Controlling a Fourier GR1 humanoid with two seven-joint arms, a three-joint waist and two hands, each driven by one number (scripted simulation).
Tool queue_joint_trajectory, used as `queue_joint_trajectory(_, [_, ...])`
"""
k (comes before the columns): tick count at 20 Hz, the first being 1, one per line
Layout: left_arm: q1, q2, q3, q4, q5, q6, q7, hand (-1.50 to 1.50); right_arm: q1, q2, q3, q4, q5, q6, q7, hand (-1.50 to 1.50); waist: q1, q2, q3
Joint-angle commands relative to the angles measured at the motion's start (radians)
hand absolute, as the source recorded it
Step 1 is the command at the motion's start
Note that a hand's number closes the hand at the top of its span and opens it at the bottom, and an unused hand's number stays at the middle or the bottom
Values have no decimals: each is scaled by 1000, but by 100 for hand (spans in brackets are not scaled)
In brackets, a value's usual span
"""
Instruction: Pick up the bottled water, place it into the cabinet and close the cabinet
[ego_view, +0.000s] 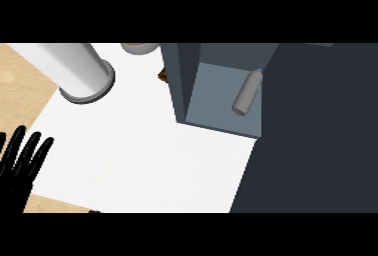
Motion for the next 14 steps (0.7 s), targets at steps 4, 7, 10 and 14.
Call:
queue_joint_trajectory(4, [-10, 28, 9, 3, 14, -39, 19, -150, -189, -55, 123, -9, 59, 104, 134, -150, 62, 9, -9])
queue_joint_trajectory(7, [-17, 33, 11, 5, 14, -39, 24, -150, -244, -69, 102, -19, 49, 113, 139, 150, 66, 6, -10])
queue_joint_trajectory(10, [-26, 44, 27, 12, 21, -45, 27, -150, -293, -48, 105, -9, 23, 99, 158, 150, 63, 8, -9])
queue_joint_trajectory(14, [-26, 64, 40, 14, 31, -61, 37, -150, -342, -50, 100, 6, 11, 96, 211, 150, 64, 7, -11])
